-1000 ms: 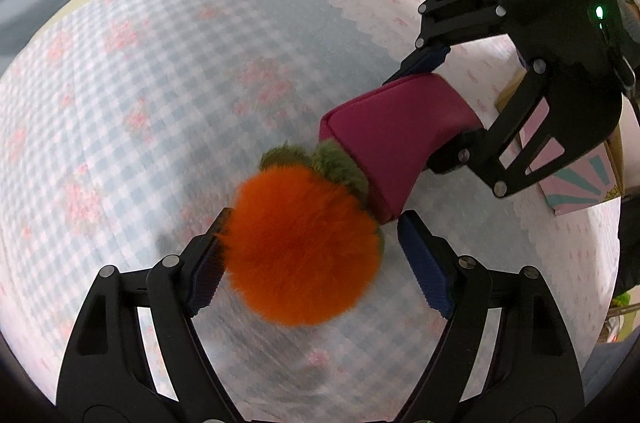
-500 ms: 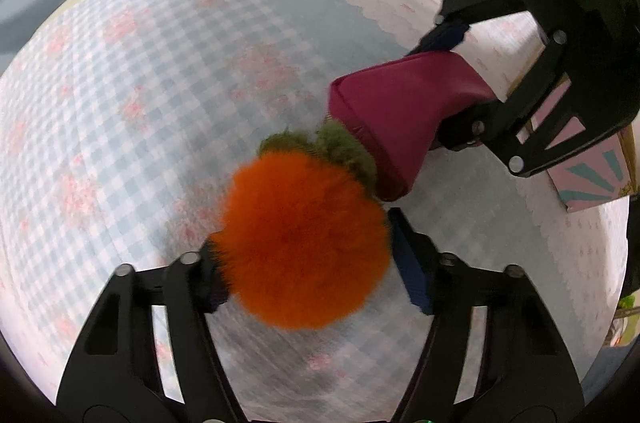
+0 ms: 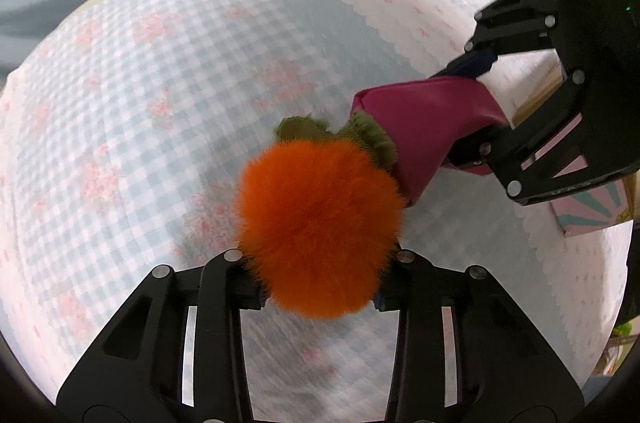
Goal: Organize soft objects
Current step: 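Grasp the orange pompom with the left tool while the right tool grasps the magenta pouch, then lift the pompom pouch with both tools and carry it over the box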
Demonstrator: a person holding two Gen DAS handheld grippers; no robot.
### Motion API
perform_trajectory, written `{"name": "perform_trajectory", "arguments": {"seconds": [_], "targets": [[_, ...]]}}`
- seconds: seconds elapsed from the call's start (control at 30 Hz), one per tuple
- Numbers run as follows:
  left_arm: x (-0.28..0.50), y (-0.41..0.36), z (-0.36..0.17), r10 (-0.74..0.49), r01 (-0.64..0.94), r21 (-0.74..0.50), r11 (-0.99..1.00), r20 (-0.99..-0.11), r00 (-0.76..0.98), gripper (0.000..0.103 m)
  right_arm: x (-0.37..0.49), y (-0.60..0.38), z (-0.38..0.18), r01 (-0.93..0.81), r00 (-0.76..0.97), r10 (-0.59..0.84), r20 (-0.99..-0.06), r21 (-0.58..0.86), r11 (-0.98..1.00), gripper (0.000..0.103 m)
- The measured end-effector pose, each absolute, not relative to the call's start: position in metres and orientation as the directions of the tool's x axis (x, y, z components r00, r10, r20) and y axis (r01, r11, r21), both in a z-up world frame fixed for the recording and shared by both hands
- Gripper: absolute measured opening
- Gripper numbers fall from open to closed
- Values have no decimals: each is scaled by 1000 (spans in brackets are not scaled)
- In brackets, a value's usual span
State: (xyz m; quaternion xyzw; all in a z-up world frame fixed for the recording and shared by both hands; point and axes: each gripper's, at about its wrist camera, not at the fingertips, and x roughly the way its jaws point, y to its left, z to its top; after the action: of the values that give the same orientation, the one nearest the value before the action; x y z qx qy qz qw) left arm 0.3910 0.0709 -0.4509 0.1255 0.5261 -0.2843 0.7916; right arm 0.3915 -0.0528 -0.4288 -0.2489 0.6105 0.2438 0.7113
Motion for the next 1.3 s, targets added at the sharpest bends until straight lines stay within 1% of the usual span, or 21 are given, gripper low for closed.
{"name": "perform_trajectory", "arguments": {"seconds": [0.2,0.37,0.5,0.67,0.77,0.83,1.0,1.17,1.3], "targets": [[376,89,-419,-334,542,-108,833,-880,338,32,378,-61,-394,-577,200,105,-974,-30,816,44],[362,101,-378,-342,516,-103,851,-854,393,32,356,-69,-353,-521,272,148,-951,-16,854,43],[344,104,-338,-345,502,-93,860,-832,435,32,332,-72,-314,-482,325,172,-930,-7,876,43],[310,102,-273,-338,494,-66,867,-807,485,32,301,-66,-255,-423,389,192,-901,10,906,43],[291,93,-235,-339,489,-58,870,-790,511,32,274,-71,-217,-382,423,198,-884,25,924,43],[277,87,-204,-348,483,-66,873,-777,525,32,261,-76,-199,-354,440,199,-876,34,935,43],[255,59,-149,-368,477,-71,876,-738,566,32,222,-100,-154,-278,497,191,-846,54,959,43],[228,22,-117,-384,471,-92,877,-723,574,32,184,-148,-121,-201,539,170,-825,70,977,43],[210,-20,-108,-381,466,-89,880,-719,581,32,160,-195,-108,-162,563,154,-812,74,984,43]]}}
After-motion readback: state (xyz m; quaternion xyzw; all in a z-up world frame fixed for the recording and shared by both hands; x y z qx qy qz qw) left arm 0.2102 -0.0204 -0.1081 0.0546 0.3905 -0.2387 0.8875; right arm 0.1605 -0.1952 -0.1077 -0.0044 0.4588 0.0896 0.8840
